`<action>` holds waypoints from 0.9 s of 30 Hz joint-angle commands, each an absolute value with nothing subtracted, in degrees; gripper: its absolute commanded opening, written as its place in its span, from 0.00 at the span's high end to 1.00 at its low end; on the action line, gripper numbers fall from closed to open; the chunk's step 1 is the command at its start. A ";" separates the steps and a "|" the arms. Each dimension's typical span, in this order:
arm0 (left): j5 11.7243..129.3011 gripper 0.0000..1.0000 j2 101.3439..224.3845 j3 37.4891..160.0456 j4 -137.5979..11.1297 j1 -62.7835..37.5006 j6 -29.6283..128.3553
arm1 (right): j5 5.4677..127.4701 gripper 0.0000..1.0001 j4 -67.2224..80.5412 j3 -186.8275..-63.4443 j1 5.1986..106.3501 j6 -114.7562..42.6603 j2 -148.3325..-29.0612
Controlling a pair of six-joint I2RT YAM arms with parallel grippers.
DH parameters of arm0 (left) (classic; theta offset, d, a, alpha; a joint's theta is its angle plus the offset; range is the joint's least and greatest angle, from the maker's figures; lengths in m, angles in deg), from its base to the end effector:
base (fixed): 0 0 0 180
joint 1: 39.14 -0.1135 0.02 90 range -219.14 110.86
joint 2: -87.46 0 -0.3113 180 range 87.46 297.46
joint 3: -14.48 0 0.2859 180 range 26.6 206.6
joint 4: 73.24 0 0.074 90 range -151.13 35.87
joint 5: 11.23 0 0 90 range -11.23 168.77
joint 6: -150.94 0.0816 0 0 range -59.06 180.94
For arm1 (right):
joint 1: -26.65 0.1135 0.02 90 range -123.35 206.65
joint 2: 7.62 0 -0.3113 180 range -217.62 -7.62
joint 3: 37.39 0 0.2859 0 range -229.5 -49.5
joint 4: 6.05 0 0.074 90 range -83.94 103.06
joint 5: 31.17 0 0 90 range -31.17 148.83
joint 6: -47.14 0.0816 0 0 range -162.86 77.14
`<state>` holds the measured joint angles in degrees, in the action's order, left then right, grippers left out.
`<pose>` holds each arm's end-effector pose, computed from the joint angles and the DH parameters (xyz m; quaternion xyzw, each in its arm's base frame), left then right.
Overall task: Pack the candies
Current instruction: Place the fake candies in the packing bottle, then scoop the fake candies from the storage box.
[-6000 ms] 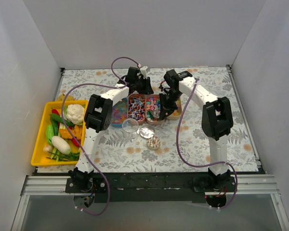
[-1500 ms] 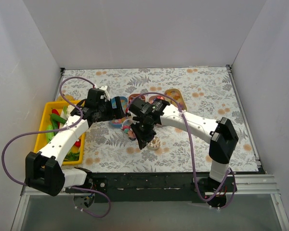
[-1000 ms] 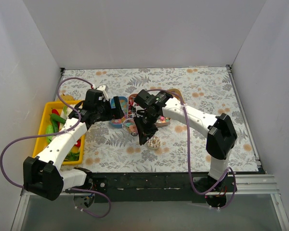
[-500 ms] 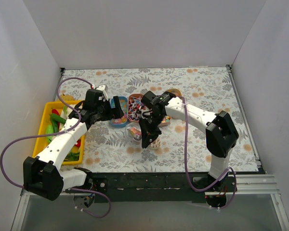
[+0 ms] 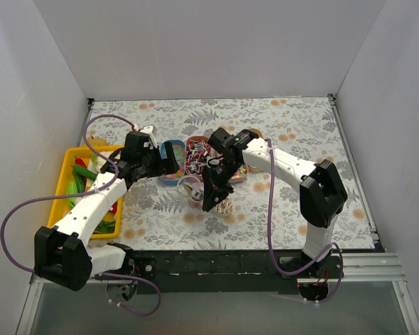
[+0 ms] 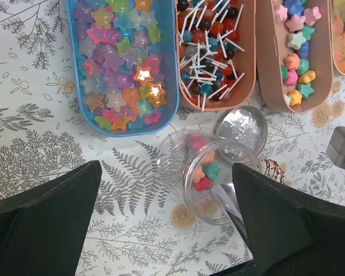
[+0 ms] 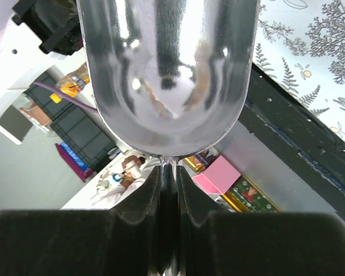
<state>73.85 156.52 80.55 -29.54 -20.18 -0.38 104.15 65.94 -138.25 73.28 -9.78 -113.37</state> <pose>0.2822 -0.1043 0.2763 -0.3207 0.8716 -0.2682 0.2561 0.2457 0.3446 0.2608 0.1519 -0.9052 -0.3614 0.1643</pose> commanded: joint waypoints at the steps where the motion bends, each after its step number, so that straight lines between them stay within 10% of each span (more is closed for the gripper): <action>1: 75.26 0.02 154.87 80.56 -30.63 -20.33 0.30 | 109.80 0.99 66.27 -140.47 72.79 -7.88 -112.29; 12: 74.56 0.02 157.15 83.63 -31.42 -20.33 0.39 | 101.20 0.99 71.81 -151.19 72.44 -10.43 -110.89; 27: 70.69 0.02 169.55 95.86 -35.38 -20.33 0.56 | 92.05 0.99 67.32 -136.42 54.60 -14.99 -107.36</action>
<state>72.18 169.21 93.12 -33.75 -20.27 -0.29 91.69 67.30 -134.08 56.38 -11.57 -103.82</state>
